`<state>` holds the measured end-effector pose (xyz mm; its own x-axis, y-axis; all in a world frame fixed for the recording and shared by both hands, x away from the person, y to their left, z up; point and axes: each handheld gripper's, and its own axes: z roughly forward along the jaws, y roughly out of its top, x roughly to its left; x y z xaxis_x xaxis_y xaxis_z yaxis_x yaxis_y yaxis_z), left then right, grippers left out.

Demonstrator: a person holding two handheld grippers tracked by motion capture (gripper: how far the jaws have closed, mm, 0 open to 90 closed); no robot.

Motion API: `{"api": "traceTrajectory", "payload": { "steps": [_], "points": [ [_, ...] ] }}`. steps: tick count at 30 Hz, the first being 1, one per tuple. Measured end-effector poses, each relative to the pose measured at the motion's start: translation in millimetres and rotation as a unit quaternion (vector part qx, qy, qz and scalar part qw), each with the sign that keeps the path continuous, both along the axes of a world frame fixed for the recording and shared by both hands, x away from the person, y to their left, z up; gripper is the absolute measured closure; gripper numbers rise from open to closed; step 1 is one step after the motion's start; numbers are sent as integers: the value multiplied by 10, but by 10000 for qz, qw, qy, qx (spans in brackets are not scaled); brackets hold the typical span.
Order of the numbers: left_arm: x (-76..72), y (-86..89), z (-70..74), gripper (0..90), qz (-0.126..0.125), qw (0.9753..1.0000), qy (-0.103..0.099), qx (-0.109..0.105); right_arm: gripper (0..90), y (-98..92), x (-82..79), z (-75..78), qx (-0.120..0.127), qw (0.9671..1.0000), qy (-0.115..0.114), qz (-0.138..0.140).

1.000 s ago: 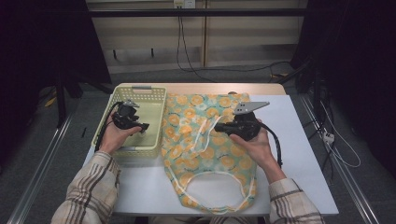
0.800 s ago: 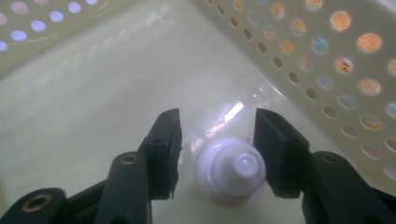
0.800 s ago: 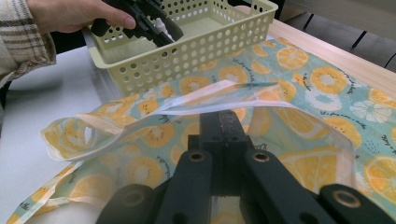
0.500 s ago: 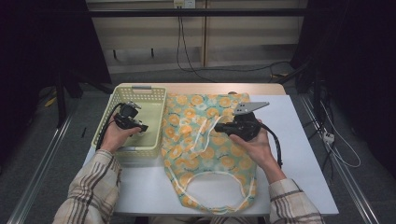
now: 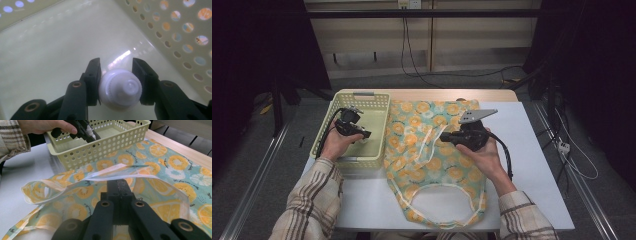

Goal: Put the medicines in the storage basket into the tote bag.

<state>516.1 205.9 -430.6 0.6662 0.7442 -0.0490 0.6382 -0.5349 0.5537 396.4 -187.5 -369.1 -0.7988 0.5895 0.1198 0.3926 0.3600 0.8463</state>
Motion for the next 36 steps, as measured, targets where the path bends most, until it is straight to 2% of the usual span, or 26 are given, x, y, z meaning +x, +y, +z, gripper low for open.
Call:
{"api": "traceTrajectory", "payload": {
  "steps": [2, 4, 5, 7, 9, 11, 12, 15, 20, 23, 27, 29, 33, 36],
  "points": [
    [6, 0, -26, 583, 0, 10000, 42, -17, 900, -4, -6, 5, 8, 10000, -3, -7],
    [7, 7, -20, 505, 77, 10000, 16, 14, 900, -8, -9, 10, 19, 10000, -9, -7],
    [6, 12, -11, 505, 91, 10000, 22, 23, 900, -8, -9, 10, 19, 10000, -9, -7],
    [-3, 19, 13, 448, 27, 9999, 19, 151, 900, -9, -8, 4, 13, 10000, 4, -15],
    [-17, 27, 26, 447, -35, 9998, 47, 197, 900, -5, -7, 1, 6, 10000, 5, -14],
    [-24, 54, 32, 465, -99, 9996, 57, 277, 900, 0, -6, 0, -7, 10000, -1, 0],
    [-25, 66, 27, 506, -145, 9994, 146, 280, 900, 3, -4, -2, -1, 10000, 3, -8],
    [-35, 73, 15, 599, -234, 9991, 220, 278, 900, 11, 0, -8, -6, 10000, 12, -7],
    [-27, 50, 29, 601, -207, 9993, 120, 298, 900, 18, 4, -14, -18, 10000, 13, 2],
    [-32, 36, 54, 602, -152, 9997, -57, 209, 900, 9, 5, -11, -13, 10000, 8, -5],
    [-39, 43, 106, 602, -52, 9998, -185, -24, 900, 2, 4, -7, -5, 10000, -2, -9],
    [-48, 54, 132, 602, -9, 9996, -276, -58, 900, 1, 2, -6, -12, 10000, -7, -14],
    [-78, 87, 202, 602, 131, 9985, -442, -293, 900, -3, 6, -7, -12, 10000, 6, -29],
    [-94, 123, 268, 602, 122, 9971, -557, -511, 900, -5, 13, -14, -6, 10000, 15, -50]
  ]
}}
